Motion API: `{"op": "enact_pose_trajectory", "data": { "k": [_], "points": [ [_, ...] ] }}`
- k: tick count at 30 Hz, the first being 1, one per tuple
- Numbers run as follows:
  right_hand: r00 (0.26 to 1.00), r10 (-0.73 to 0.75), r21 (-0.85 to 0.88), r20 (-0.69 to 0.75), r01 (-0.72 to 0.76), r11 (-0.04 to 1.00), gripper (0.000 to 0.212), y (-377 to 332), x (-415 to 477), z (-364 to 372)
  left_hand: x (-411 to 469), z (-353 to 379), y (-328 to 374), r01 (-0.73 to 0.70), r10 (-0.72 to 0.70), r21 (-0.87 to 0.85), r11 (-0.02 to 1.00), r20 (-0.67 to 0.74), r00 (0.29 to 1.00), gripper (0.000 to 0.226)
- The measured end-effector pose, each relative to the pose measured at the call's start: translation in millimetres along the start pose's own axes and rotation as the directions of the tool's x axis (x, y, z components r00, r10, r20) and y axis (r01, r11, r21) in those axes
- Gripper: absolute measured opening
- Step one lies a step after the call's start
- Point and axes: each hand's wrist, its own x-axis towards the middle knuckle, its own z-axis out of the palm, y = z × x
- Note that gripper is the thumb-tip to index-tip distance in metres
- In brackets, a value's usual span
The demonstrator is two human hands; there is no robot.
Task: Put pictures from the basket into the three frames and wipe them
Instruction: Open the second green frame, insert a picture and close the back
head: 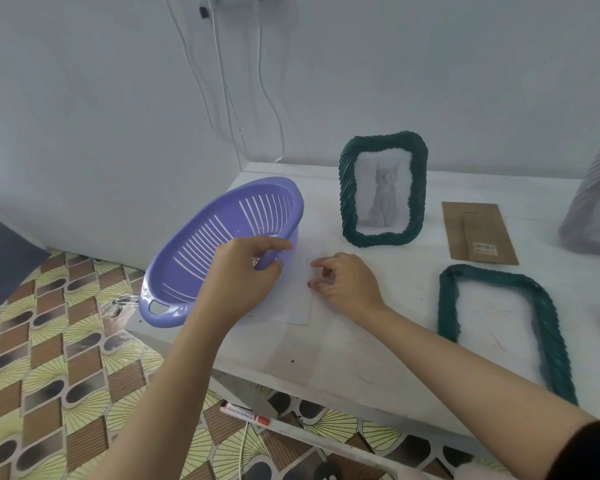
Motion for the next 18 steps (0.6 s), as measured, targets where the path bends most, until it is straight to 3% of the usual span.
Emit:
{"op": "enact_pose_trajectory", "data": {
  "k": [10,14,18],
  "points": [
    [0.971,0.125,0.383,-0.204,-0.038,0.923,0.023,10,-15,-13,-21,28,2,-0.008,0.004,0.088,0.996,0.039,0.999,0.030],
    [0.961,0.127,0.417,-0.247,-0.013,0.909,0.021,4,-17,-18,-24,17,1,-0.058,0.054,0.075,0.995,0.045,0.998,0.031],
    [0.944,0.018,0.307,-0.331,0.090,0.947,0.021,-16,-4,-25,-28,-9,-14,-0.016,0.029,0.092,0.996,-0.143,0.989,0.030]
  ]
}}
